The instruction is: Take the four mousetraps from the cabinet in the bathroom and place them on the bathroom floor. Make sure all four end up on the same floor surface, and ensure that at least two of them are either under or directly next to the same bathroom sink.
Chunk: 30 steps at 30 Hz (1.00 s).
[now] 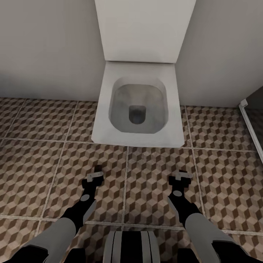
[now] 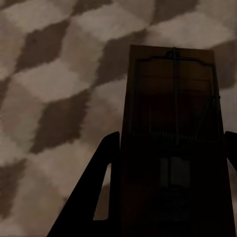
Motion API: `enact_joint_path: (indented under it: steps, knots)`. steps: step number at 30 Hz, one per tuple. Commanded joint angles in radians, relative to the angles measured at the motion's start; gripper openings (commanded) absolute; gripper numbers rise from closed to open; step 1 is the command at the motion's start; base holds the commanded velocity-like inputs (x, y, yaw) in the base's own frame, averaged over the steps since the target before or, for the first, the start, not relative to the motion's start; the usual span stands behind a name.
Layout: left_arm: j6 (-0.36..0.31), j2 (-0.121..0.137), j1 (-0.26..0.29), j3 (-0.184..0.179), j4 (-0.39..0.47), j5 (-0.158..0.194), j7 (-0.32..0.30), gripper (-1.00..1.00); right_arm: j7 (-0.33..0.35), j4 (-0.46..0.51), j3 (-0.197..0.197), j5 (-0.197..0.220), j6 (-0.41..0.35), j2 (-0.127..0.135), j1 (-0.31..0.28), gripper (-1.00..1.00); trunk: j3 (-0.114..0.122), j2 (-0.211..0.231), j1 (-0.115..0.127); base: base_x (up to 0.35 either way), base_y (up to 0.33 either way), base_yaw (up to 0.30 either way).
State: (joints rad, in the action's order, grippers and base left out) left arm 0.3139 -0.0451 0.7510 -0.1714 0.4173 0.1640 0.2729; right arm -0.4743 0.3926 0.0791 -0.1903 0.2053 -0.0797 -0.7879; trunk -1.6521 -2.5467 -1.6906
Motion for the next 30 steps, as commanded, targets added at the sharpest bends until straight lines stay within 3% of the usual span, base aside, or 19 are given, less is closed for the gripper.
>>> enact_joint_path:
  steps: [1,8,10,14,19,30]
  knots:
    - [0.005,0.0,0.001,-0.009,-0.002,0.008,0.013,-1.0,0.002,-0.001,0.008,-0.008,0.002,0.001,-0.001,-1.0,0.0,0.0,0.0,0.0,0.0,0.0]
    - [0.003,0.001,0.001,-0.009,-0.004,0.007,0.012,-1.0,0.038,-0.003,0.008,-0.008,-0.006,0.007,-0.001,-1.0,0.0,0.0,0.0,0.006,0.0,0.0]
    - [-0.007,0.004,0.001,-0.009,-0.004,0.007,0.007,-1.0,0.07,-0.004,0.009,-0.008,-0.015,0.019,-0.001,-1.0,0.0,0.0,0.0,0.016,0.0,0.0]
    - [-0.054,0.031,0.001,-0.008,-0.005,0.003,-0.015,-1.0,0.143,-0.011,0.011,-0.005,-0.04,0.08,-0.001,-1.0,0.0,0.0,0.0,0.007,0.0,0.0]
    - [-0.099,0.071,0.001,-0.008,-0.005,0.001,-0.078,-1.0,0.173,-0.018,0.013,0.003,-0.048,0.122,-0.001,-1.0,0.0,0.0,0.0,0.002,0.0,0.0]
    - [-0.109,0.092,0.001,-0.008,0.014,0.002,-0.122,-1.0,0.182,-0.02,0.012,0.004,-0.046,0.134,-0.001,-1.0,0.0,0.0,0.0,0.0,0.0,0.0]
